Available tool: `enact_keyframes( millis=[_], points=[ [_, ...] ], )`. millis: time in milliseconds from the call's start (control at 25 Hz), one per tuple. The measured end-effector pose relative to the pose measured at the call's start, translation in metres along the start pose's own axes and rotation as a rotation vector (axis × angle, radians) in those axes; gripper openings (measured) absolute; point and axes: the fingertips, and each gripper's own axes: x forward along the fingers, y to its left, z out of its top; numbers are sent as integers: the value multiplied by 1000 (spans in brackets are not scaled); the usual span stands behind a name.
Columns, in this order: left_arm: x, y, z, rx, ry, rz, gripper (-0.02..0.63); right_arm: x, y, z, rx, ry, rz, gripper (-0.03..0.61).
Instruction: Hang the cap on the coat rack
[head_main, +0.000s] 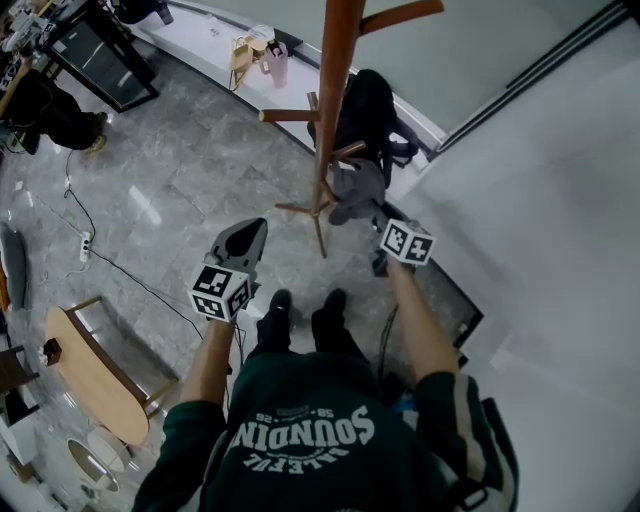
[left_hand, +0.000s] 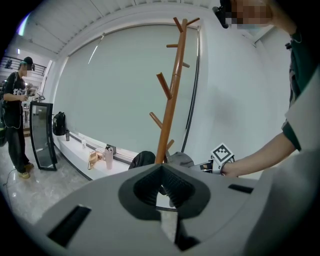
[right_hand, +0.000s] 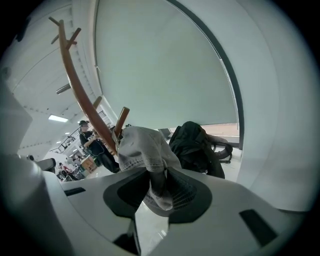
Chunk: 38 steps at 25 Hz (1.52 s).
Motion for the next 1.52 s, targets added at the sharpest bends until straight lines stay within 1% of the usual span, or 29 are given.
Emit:
enact_keyframes(
  millis=[40,120,160,320,480,600,800,960,1240,1400,1520],
  points=[
    [0,0,-1,2,1,-5,0,-2,0,-1,-11,2,-5,94],
    [2,-2,0,7,1,-16,0,-4,2,-3,-27,2,-4,138],
    [3,-2,1,10,0,-23,0,-6,2,-4,-30,2,-3,146],
    [4,-6,4,21,-6,-51,0,-15,5,-9,-33,0,-8,146],
    [5,-10,6,33,-7,-77,0,-27,16,-9,-38,-15,14,146],
    [6,-13,10,46,-12,-99,0,-36,27,-5,-67,-42,10,144],
    [5,-16,17,65,-30,-134,0,-55,54,15,-161,-144,-18,123],
    [4,-18,24,86,-44,-168,0,-74,82,28,-310,-201,-61,104],
    [0,-24,38,117,-74,-228,0,-111,132,49,-353,-319,-42,40],
    [-6,-28,47,147,-96,-264,0,-134,163,58,-405,-404,-41,4],
    [-11,-31,54,172,-113,-290,0,-148,180,59,-427,-452,-46,0]
  ],
)
